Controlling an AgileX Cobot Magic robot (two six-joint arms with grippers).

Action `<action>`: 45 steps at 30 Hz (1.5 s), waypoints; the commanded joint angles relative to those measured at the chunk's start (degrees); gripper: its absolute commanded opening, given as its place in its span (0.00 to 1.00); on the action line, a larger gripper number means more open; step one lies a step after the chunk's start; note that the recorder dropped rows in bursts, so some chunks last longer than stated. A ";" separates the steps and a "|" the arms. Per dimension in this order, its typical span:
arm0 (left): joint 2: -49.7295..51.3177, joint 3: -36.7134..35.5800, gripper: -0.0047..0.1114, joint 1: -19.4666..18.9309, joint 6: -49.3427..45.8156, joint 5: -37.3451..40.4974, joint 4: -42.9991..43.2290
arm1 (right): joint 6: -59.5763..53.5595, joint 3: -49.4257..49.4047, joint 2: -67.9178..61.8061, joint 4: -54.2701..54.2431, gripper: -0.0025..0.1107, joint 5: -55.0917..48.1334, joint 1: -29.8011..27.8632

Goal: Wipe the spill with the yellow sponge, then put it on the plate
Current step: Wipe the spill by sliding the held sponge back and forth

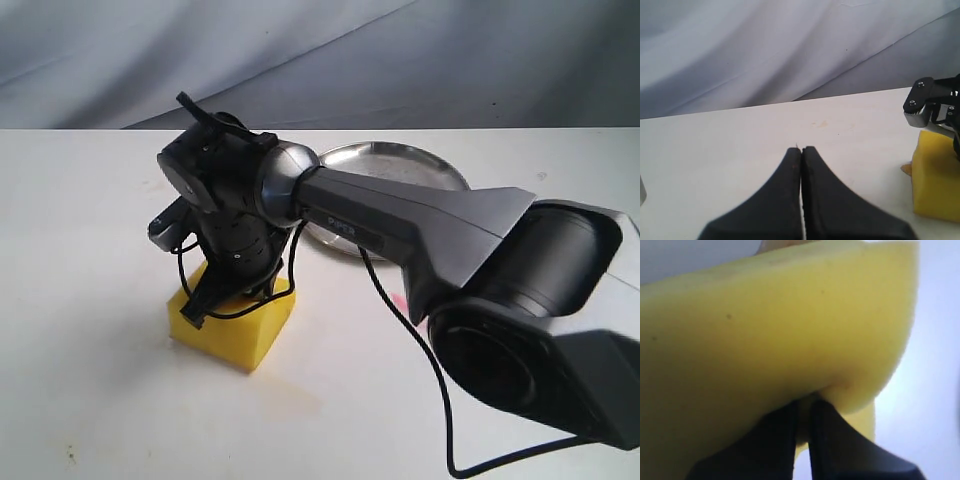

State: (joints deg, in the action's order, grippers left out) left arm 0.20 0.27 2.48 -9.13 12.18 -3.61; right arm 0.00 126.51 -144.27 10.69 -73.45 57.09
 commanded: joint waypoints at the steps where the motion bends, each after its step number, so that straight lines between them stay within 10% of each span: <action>1: -0.20 -0.27 0.04 0.29 -0.02 -0.41 -0.34 | 0.00 -0.21 -1.61 -0.87 0.02 3.49 -0.46; 18: -0.20 -0.27 0.04 0.29 -0.02 -0.41 -0.34 | -2.13 -45.05 22.01 -1.24 0.02 4.71 2.84; 27: -0.20 -0.27 0.04 0.29 -0.02 -0.41 -0.34 | 1.71 -58.86 30.62 6.67 0.02 5.37 -6.16; 35: -0.20 -0.27 0.04 0.29 -0.02 -0.41 -0.34 | 0.97 -52.44 28.54 1.49 0.02 9.64 -7.76; 45: -0.20 -0.27 0.04 0.29 -0.02 -0.41 -0.34 | -1.42 -18.05 7.01 -1.28 0.02 3.49 -2.71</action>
State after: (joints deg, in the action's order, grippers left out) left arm 0.20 0.27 2.48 -9.13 12.18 -3.61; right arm -0.75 99.45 -130.89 12.32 -75.15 53.51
